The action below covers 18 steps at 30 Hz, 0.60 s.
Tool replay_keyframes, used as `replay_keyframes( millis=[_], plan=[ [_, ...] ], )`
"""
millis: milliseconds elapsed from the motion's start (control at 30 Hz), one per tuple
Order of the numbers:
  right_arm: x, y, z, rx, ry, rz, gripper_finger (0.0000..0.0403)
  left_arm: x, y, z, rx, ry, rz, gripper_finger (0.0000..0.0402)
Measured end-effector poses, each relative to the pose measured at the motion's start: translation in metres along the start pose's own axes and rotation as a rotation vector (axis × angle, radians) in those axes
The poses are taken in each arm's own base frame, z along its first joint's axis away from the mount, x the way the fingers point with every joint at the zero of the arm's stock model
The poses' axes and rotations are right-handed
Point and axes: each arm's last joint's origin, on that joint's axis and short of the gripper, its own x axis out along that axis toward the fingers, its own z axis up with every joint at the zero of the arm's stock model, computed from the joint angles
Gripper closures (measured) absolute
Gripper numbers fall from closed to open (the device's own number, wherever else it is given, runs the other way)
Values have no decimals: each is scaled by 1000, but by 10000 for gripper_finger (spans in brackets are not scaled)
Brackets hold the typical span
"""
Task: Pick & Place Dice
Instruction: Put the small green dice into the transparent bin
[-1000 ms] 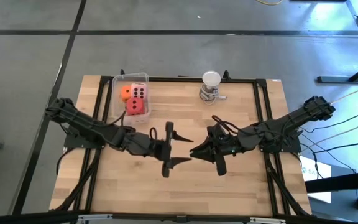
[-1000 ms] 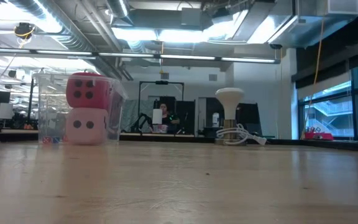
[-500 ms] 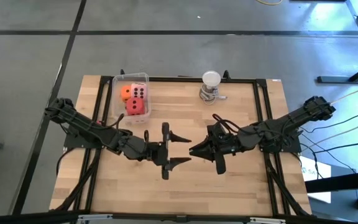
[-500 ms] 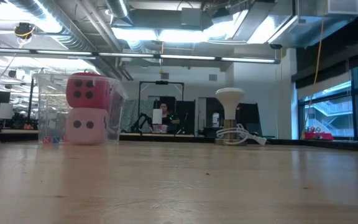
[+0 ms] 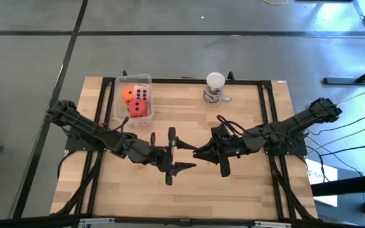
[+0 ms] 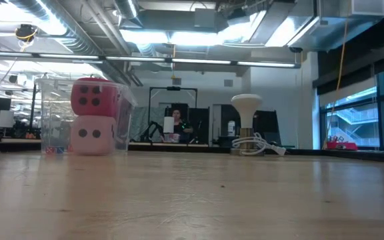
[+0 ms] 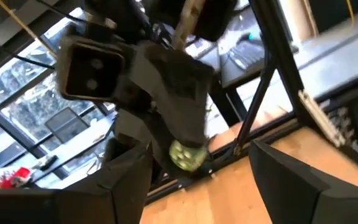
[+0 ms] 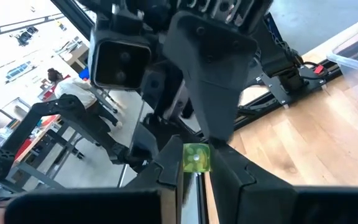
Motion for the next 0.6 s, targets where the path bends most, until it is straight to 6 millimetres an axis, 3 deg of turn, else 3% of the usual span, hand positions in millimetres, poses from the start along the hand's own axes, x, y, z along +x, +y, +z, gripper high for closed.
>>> replay_keyframes(
  millis=[233,600],
  plan=[
    [0,0,-1,5,10,-2,353,10,-9,-8,38,19,9,169],
    [0,0,0,13,-5,6,353,11,-6,-3,77,-26,45,191]
  ],
)
